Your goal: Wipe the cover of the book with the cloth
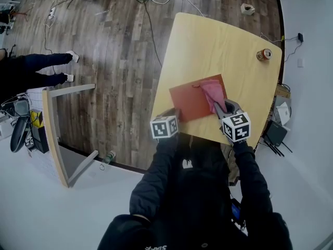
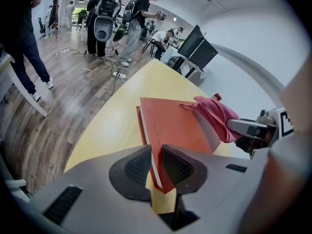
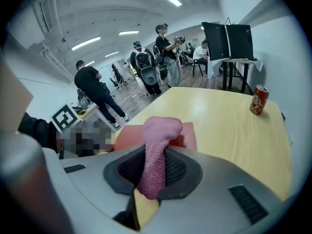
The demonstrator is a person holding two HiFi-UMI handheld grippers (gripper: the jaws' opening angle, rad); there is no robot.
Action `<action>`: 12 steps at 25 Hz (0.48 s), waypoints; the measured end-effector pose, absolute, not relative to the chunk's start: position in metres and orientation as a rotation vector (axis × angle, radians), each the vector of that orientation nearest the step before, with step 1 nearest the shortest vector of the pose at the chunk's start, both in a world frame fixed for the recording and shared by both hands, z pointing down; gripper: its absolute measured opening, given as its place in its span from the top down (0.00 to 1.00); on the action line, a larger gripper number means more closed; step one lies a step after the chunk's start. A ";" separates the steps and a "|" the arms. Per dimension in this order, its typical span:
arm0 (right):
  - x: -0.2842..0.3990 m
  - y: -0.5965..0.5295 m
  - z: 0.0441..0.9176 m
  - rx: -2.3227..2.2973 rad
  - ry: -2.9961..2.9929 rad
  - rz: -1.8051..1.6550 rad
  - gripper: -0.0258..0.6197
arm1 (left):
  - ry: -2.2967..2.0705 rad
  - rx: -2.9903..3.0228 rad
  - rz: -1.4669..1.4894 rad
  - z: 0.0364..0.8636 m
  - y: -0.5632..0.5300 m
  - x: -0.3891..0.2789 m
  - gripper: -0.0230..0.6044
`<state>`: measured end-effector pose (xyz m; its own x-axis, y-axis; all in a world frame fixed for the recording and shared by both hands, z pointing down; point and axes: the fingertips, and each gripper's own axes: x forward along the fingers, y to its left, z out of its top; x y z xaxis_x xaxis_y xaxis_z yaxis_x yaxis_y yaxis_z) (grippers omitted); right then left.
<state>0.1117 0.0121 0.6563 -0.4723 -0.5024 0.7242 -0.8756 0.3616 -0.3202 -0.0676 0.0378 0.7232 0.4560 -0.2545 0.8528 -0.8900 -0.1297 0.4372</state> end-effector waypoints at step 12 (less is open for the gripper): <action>-0.010 0.056 0.669 0.950 -2.222 1.060 0.83 | -0.974 1.659 0.749 0.726 0.038 -0.068 0.82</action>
